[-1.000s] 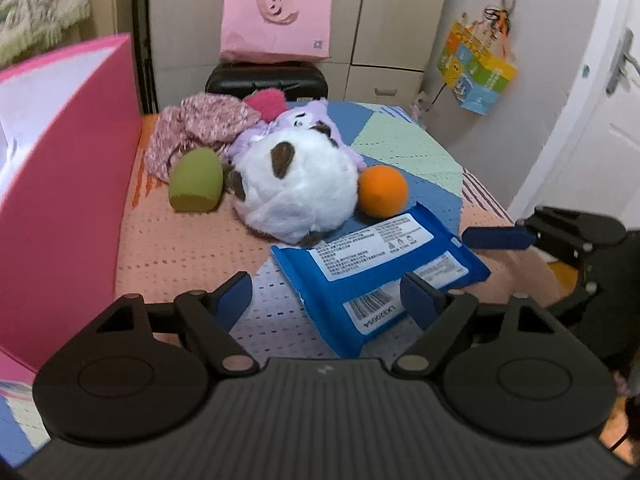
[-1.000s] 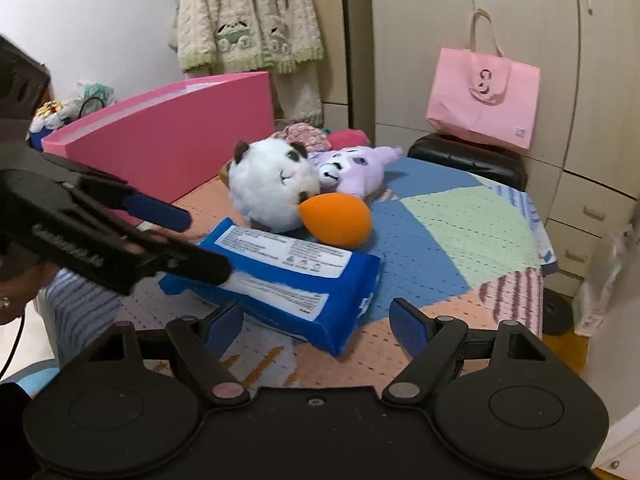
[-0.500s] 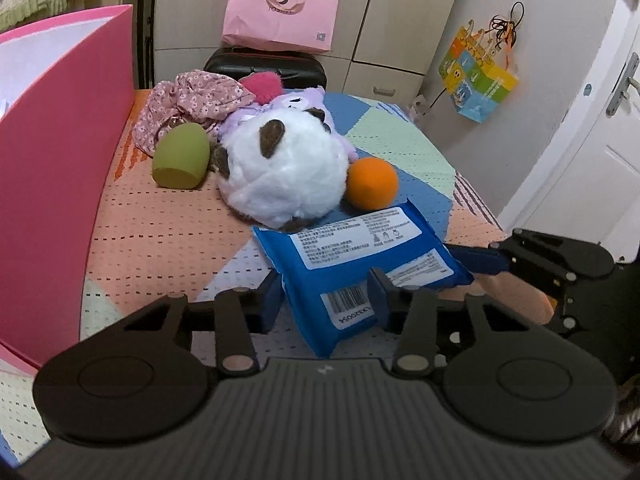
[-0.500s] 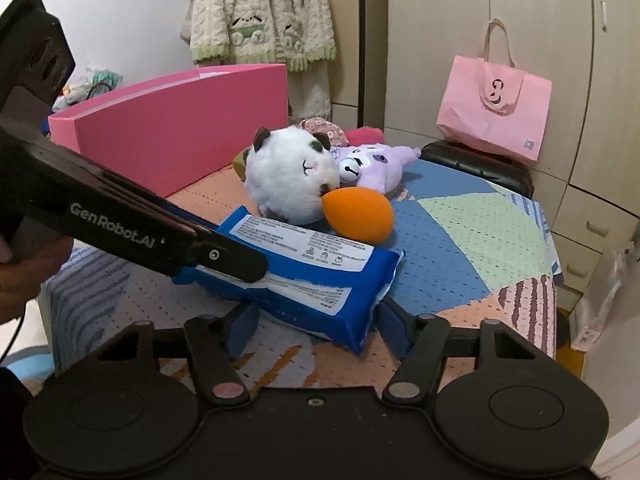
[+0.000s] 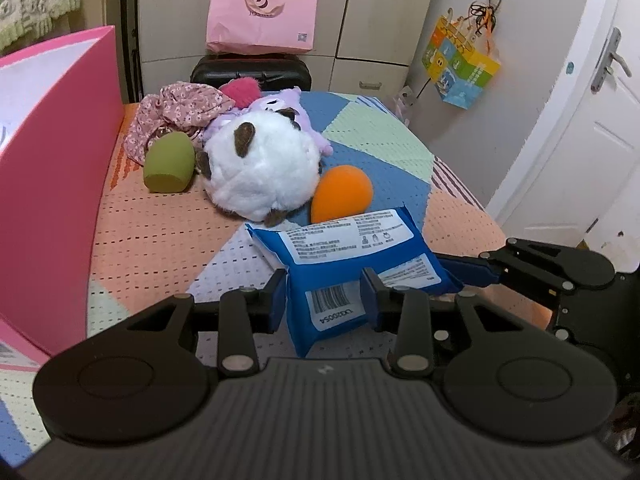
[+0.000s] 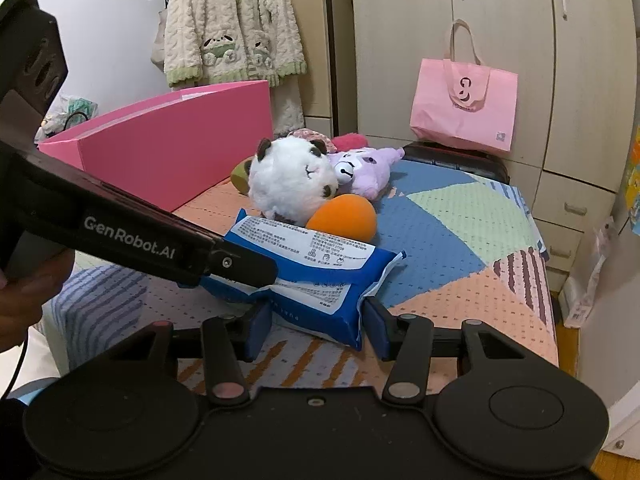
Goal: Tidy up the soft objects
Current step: 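Lift the blue wipes pack and carry it over the pink box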
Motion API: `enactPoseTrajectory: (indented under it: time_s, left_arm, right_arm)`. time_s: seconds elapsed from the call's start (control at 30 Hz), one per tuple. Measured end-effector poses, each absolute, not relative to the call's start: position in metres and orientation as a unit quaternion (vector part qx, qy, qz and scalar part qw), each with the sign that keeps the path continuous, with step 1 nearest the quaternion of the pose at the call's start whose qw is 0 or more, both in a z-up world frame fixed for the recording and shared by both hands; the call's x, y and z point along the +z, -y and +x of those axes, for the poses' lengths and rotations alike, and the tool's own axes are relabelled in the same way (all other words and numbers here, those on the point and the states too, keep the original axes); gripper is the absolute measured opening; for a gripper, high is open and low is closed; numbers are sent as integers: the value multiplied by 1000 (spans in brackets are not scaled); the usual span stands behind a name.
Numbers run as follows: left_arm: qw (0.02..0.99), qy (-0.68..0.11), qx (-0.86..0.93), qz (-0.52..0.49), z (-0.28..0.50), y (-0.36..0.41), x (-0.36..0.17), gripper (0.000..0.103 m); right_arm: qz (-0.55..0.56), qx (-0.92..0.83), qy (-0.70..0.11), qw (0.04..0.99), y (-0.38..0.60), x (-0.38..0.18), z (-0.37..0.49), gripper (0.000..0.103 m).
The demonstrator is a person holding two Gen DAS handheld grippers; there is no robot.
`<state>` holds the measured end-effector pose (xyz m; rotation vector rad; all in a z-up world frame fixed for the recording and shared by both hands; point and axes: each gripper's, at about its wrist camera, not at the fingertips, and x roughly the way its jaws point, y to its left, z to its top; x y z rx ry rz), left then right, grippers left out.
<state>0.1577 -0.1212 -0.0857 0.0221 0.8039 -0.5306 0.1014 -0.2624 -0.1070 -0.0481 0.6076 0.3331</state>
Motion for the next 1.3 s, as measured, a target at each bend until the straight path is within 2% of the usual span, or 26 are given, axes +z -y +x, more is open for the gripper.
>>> enactPoseTrajectory:
  time_s: [0.67, 1.3]
  left_arm:
    - [868, -414, -274, -11, 127, 102, -70, 40]
    - [831, -456, -318, -28, 100, 53, -37, 41]
  right_arm:
    - [-14, 148, -324, 934, 246, -92, 69, 52]
    - [-12, 178, -386, 905, 220, -44, 45, 51]
